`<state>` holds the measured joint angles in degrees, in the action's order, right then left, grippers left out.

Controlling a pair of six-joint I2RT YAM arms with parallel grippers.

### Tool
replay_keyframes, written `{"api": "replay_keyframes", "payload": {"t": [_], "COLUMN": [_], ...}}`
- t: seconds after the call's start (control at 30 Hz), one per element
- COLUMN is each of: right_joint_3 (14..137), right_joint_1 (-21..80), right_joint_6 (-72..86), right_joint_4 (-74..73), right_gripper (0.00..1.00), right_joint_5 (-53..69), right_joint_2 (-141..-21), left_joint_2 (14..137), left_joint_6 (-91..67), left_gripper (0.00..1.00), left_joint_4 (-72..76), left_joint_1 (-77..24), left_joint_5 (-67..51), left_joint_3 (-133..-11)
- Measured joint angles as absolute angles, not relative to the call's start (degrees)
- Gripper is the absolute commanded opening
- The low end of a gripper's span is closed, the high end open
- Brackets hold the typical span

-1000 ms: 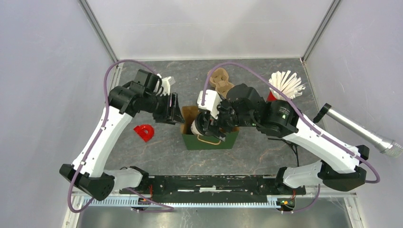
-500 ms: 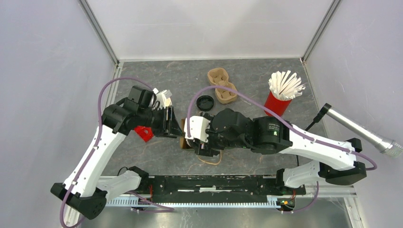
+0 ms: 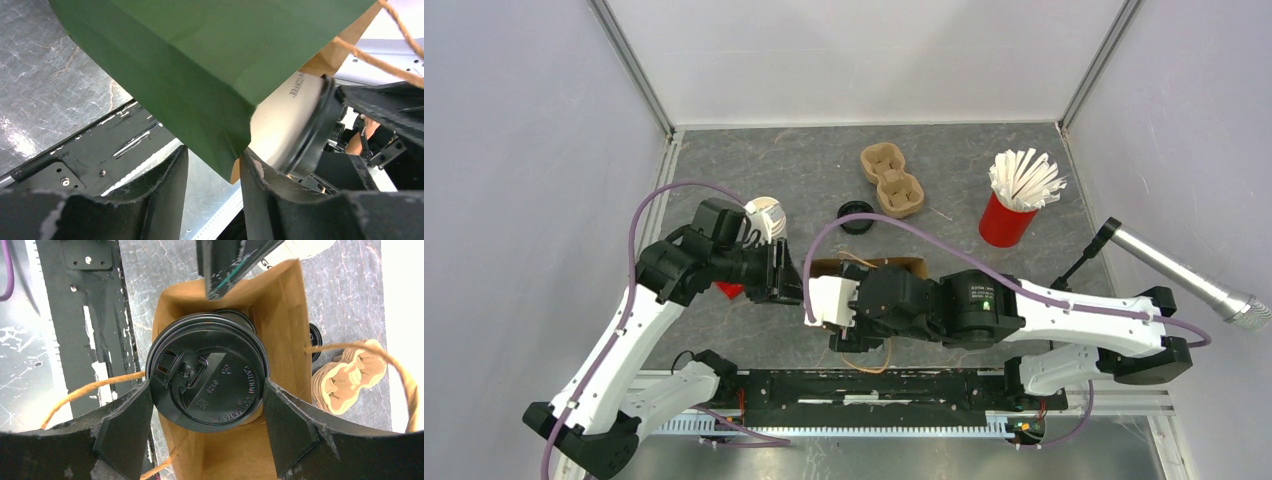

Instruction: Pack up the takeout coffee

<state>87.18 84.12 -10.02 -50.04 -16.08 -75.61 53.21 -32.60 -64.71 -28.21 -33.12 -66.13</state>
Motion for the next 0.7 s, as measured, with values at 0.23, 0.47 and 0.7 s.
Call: {"api": "replay_keyframes", "payload": {"t": [0.23, 0.47, 0.7], "right_joint_3": [84.5, 82.6, 80.0], "right_joint_1": [87.6, 88.8, 88.8], "right_joint_6": [-9.6, -10.4, -13.2], "right_joint_4": [-50.2, -50.8, -52.7], "right_gripper": [0.71, 0.70, 0.71], "right_joint_5": [-19.7, -23.4, -28.7], "right_joint_2": [-73.9, -70.4, -66.8], "left_joint_2": [52.5, 54.3, 55.1], "left_joint_6": [-36.9, -38.2, -28.9], "left_gripper": [0.33, 0.05, 0.02], "left_joint_4": [-59.9, -58.1, -57.2], "left_joint_1": [-33.6, -42.8, -44.1], "left_joint_5": [-31.9, -27.3, -22.6], "left_joint_3": [-64.4, -64.7, -65.8]}}
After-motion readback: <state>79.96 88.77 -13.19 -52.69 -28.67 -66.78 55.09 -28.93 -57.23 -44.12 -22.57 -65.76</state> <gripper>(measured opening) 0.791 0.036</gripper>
